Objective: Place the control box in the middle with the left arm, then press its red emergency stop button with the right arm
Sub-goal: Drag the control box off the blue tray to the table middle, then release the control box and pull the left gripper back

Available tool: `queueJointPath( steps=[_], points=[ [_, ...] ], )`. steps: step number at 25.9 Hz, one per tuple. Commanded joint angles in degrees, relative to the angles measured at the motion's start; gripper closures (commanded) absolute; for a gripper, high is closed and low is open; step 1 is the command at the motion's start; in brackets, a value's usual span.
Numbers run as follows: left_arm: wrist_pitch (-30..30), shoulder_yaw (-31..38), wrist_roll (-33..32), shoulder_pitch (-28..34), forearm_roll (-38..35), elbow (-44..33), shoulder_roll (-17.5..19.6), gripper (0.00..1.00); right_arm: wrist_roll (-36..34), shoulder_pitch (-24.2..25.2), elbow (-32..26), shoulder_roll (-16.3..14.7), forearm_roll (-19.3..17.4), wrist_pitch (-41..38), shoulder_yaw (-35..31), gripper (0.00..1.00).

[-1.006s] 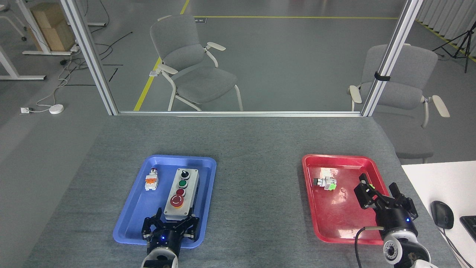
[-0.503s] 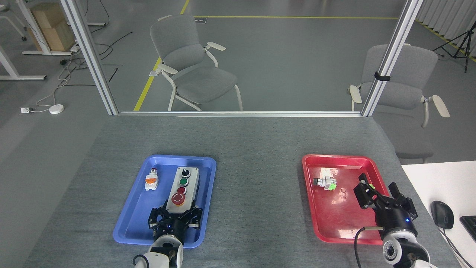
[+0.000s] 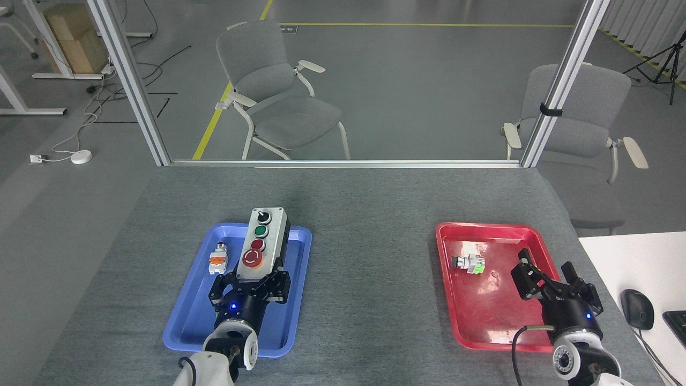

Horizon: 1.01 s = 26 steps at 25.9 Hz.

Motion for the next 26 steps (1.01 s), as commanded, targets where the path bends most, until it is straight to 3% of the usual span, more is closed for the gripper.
queueJointPath(
  steps=[1,6,10,13,20,26],
  points=[
    [-4.2,-0.1,0.0,4.4,2.0,-10.4,0.3,1.00,0.0,0.0,0.0,0.0,0.0,0.0,0.0,0.00],
    [-6.4,-8.5,-0.3,5.1,1.3,-10.3,-1.8,1.00,0.0,0.0,0.0,-0.1,0.0,-0.1,0.0,0.00],
    [-5.7,-17.7,-0.2,3.9,1.0,-3.1,-3.3,1.00,0.0,0.0,0.0,-0.3,0.0,0.0,0.0,0.00],
    [-5.8,-18.6,-0.2,1.9,0.3,3.8,-6.7,1.00,0.0,0.0,0.0,-0.4,-0.1,0.0,0.0,0.00],
    [-5.7,-21.4,-0.3,-3.2,-3.2,15.6,-9.2,1.00,0.0,0.0,0.1,-0.5,-0.1,0.0,-0.1,0.00],
    [-5.6,-21.8,-0.4,-4.8,-3.1,17.9,-9.3,1.00,-0.1,0.0,0.2,-0.6,-0.1,0.2,-0.1,0.00]
  ],
)
